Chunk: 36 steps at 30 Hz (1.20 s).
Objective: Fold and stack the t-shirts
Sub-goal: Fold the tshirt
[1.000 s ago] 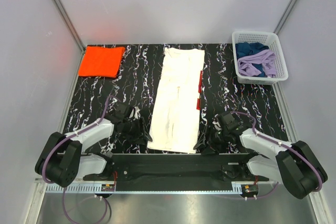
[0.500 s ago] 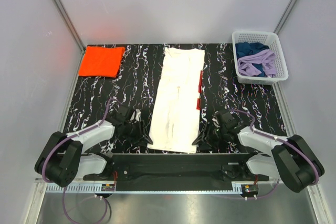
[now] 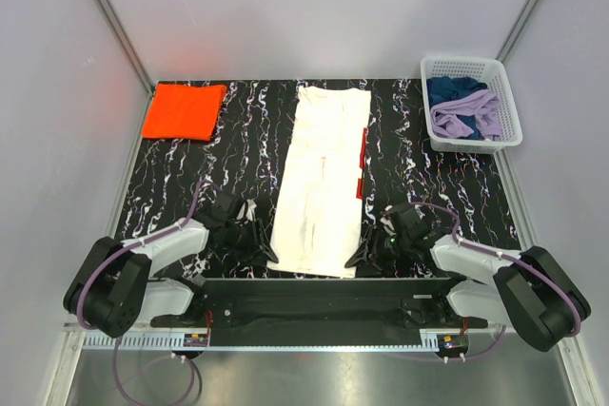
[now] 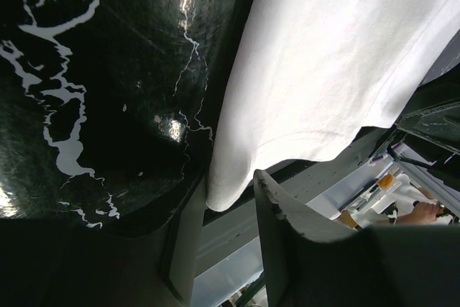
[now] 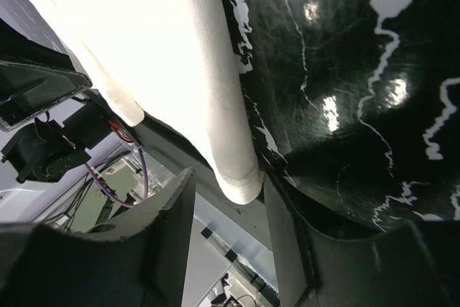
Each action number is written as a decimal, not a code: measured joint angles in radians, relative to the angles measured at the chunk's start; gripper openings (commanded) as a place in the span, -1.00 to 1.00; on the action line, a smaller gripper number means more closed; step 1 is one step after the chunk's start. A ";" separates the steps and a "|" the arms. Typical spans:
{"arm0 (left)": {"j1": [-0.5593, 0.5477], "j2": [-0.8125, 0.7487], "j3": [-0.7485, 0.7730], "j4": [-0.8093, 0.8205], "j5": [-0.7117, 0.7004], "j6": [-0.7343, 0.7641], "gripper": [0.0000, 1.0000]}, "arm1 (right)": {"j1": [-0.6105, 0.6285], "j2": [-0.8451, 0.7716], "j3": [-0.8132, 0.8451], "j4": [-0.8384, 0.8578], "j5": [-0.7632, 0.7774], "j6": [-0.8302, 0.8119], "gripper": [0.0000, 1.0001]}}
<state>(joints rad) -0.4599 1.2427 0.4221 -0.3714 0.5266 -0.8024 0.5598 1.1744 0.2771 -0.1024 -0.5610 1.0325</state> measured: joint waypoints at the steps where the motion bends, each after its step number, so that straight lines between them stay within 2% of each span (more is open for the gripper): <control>1: 0.000 0.003 0.001 0.000 0.002 0.000 -0.22 | 0.000 0.009 0.000 0.010 -0.004 0.005 0.02; 5: 0.000 0.005 0.002 -0.001 0.002 0.000 -0.27 | 0.002 0.053 0.000 0.063 -0.031 0.019 0.01; 8: -0.002 0.010 0.002 -0.001 0.001 0.001 -0.43 | 0.003 0.072 0.000 0.088 -0.042 0.022 -0.09; 9: -0.003 0.012 0.002 -0.001 0.000 0.002 -0.62 | 0.003 0.078 0.000 0.092 -0.043 0.023 -0.18; 10: -0.003 0.016 0.002 -0.001 -0.002 0.002 -0.71 | 0.003 0.087 0.000 0.097 -0.042 0.021 -0.49; 12: -0.005 0.023 0.002 -0.001 -0.006 0.008 -1.00 | 0.006 0.103 -0.002 0.099 -0.032 0.014 -0.83; 13: -0.005 0.023 0.002 0.000 -0.004 0.011 -1.00 | 0.006 0.110 -0.003 0.098 -0.028 0.011 -1.00; 20: -0.032 -0.025 0.003 -0.029 -0.031 0.014 -1.00 | 0.034 0.079 -0.003 0.064 -0.003 0.007 -1.00; 26: -0.053 -0.186 0.038 -0.159 -0.067 0.009 -1.00 | 0.071 -0.126 0.008 -0.113 0.046 0.012 -1.00; 31: -0.053 -0.156 0.211 -0.274 -0.102 0.035 -1.00 | 0.067 -0.202 0.095 -0.229 0.075 0.014 -1.00; 36: -0.037 -0.004 0.465 -0.329 -0.139 0.093 -1.00 | -0.021 -0.095 0.262 -0.327 0.074 -0.055 -1.00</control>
<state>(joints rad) -0.4969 1.2388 0.8871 -0.7002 0.3878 -0.7097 0.5385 1.0798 0.5396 -0.4290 -0.4870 0.9771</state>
